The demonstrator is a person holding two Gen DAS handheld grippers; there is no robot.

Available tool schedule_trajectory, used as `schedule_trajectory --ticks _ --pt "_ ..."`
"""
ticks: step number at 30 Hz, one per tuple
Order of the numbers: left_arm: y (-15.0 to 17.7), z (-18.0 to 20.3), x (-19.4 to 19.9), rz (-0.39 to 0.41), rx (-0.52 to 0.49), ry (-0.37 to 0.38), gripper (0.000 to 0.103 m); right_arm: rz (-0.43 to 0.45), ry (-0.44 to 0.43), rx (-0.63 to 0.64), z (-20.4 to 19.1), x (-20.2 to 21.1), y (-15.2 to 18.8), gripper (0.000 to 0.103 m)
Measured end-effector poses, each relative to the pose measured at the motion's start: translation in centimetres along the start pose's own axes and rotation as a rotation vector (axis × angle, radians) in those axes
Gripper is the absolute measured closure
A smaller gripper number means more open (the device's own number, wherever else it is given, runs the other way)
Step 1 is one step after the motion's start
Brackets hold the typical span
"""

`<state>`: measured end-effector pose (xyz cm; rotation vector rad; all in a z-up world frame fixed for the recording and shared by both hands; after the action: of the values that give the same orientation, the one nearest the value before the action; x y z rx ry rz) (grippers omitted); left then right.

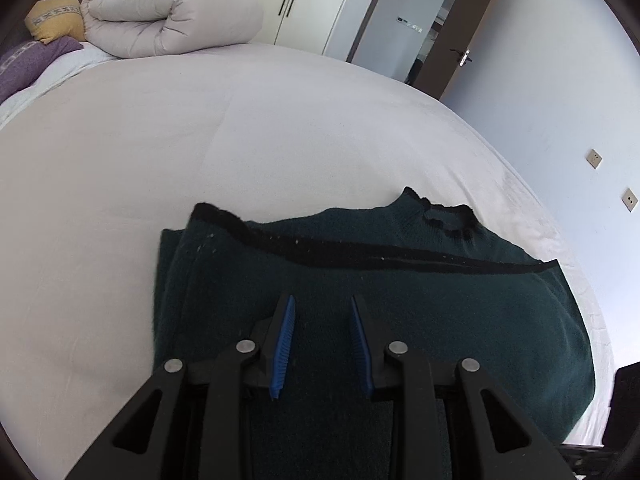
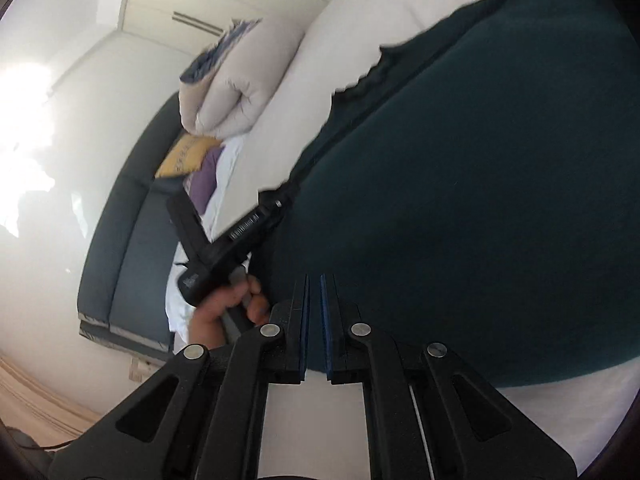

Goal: Fold small clothes

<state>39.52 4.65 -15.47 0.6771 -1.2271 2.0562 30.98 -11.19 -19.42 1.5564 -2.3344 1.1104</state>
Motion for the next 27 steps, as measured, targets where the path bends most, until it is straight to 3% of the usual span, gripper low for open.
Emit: schedule_trajectory --ticks 2,4,6,8,10,14,16,17,18,19,22,23,27 --pt "1.8 1.3 2.6 0.004 0.003 0.06 0.066 -0.051 -0.01 -0.005 0.5 -1.4 1.0 0.097" --pt "4.3 2.2 3.8 -0.021 -0.035 0.073 0.056 -0.037 0.06 -0.027 2.8 -0.8 1.2 0.097" --pt "6.6 2.0 3.7 -0.063 -0.057 0.064 0.054 0.024 0.056 -0.1 5.4 1.3 1.1 0.098" --pt "7.7 0.7 3.9 -0.052 -0.049 0.057 0.054 0.109 0.061 -0.206 7.8 3.3 0.9 0.098" --pt "7.5 -0.8 4.8 -0.048 0.017 0.083 0.058 0.195 0.125 -0.265 10.5 6.7 0.8 0.098" --pt "6.7 -5.2 7.7 -0.008 0.132 0.044 0.058 0.3 0.247 -0.343 13.6 13.6 1.6 0.098" --pt "6.2 -7.1 9.7 0.025 0.201 0.067 0.051 0.345 0.269 -0.366 13.7 16.3 2.3 0.097" --pt "6.0 -8.3 10.7 0.046 0.235 0.055 0.034 0.362 0.27 -0.366 13.4 17.1 2.6 0.097" --pt "5.9 -9.3 11.4 0.063 0.264 0.04 0.019 0.372 0.271 -0.357 12.9 18.0 3.1 0.094" --pt "5.8 -10.0 11.9 0.072 0.29 0.043 0.016 0.374 0.273 -0.345 12.1 18.2 3.5 0.091" --pt "6.4 -11.2 11.6 0.001 0.362 0.081 0.015 0.369 0.258 -0.309 9.7 17.8 4.1 0.065" --pt "6.7 -11.3 11.2 -0.031 0.385 0.096 0.015 0.373 0.243 -0.296 9.2 18.0 4.0 0.049" --pt "7.2 -10.5 10.3 -0.085 0.425 0.153 0.016 0.349 0.159 -0.213 4.5 16.6 3.3 0.047"
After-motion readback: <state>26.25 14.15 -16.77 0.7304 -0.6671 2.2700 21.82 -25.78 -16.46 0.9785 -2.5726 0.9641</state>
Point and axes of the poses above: each gripper's, at about its wrist camera, not at the fingertips, and x roughly against the way its jaws point, z to its right, y to its underside, the point moved 10 cm from there along -x, roughly the way its jaws point, and after that the axes turned 12 degrees about x, right-handed, at the moved point
